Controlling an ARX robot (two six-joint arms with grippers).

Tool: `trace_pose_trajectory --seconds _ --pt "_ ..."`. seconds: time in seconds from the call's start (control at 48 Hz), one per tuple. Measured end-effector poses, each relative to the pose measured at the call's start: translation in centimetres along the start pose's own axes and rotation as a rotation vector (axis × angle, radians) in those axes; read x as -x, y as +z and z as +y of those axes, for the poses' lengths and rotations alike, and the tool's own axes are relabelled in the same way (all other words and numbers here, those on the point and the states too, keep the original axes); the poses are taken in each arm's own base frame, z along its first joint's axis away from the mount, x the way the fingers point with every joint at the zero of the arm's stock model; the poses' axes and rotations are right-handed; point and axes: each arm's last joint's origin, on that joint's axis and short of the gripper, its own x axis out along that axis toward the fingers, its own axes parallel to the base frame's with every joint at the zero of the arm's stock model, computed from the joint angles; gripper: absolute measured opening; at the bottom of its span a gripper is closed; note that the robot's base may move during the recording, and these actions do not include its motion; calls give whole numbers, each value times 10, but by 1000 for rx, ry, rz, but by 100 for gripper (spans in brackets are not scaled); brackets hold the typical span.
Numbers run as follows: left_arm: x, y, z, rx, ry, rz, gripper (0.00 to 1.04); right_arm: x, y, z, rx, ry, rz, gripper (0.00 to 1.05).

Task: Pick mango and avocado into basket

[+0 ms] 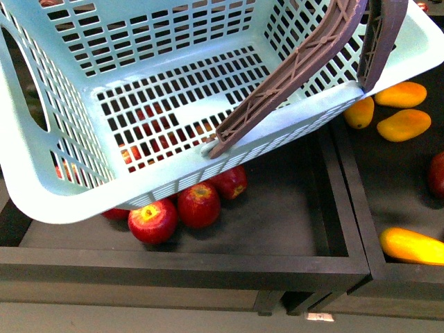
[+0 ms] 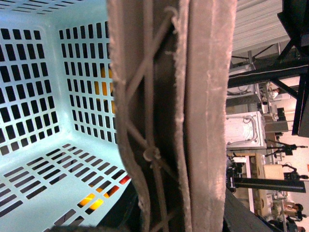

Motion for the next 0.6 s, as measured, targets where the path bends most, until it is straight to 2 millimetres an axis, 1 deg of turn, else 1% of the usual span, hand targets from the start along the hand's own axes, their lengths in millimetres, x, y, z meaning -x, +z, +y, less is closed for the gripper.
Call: trace_pose_trajectory --seconds 0.146,0.229,0.375,0.605 --pt "0 0 0 0 0 0 17 -50 -12 -10 16 -38 113 96" --pt "0 0 0 0 0 0 17 -71 -17 -16 10 -57 151 96" --pt "0 0 0 0 0 0 17 -87 -18 -22 -4 -76 167 96" --pt "0 0 0 0 0 0 17 -100 -20 -28 -23 -98 183 96"
